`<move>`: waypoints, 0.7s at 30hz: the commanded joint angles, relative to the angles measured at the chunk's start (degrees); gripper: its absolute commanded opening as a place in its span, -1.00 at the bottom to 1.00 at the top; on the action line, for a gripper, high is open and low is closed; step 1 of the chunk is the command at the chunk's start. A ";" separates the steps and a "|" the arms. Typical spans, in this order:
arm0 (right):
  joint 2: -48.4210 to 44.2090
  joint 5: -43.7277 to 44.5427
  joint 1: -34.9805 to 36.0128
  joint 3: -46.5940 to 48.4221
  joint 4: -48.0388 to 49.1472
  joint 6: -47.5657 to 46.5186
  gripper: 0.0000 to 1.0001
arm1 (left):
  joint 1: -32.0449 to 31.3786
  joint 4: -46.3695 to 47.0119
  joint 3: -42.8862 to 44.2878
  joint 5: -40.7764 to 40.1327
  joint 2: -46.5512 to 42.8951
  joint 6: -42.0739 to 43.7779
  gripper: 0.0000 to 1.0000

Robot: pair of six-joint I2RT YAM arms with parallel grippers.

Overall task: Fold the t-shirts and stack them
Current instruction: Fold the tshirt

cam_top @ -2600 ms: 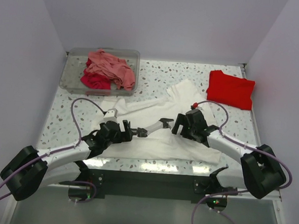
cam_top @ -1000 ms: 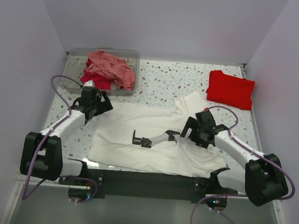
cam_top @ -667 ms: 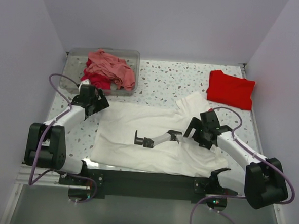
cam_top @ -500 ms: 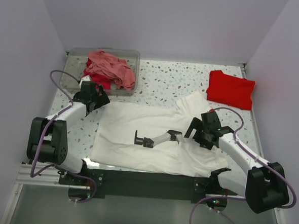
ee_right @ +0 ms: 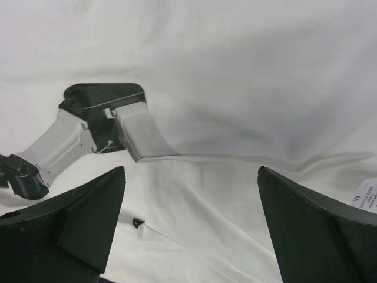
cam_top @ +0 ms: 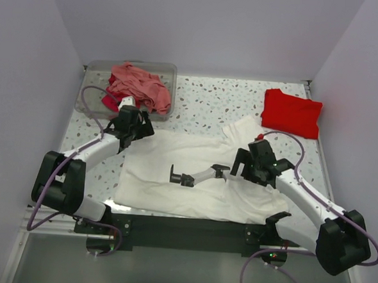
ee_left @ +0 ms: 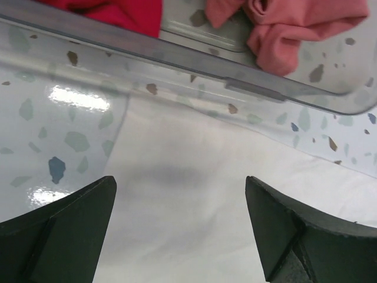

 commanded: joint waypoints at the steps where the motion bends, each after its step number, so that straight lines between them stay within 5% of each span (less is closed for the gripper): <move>1: 0.56 6.28 5.23 5.56 -1.74 -1.90 0.95 | -2.26 0.34 0.16 -3.37 -3.78 1.40 0.93; 14: 16.99 7.69 15.88 15.41 6.26 -1.89 0.94 | -6.73 3.33 -3.09 0.59 -4.41 -0.36 0.95; 21: 19.19 17.35 18.25 15.51 3.19 -1.54 0.94 | -11.22 6.32 -3.53 0.06 -1.42 -0.63 0.95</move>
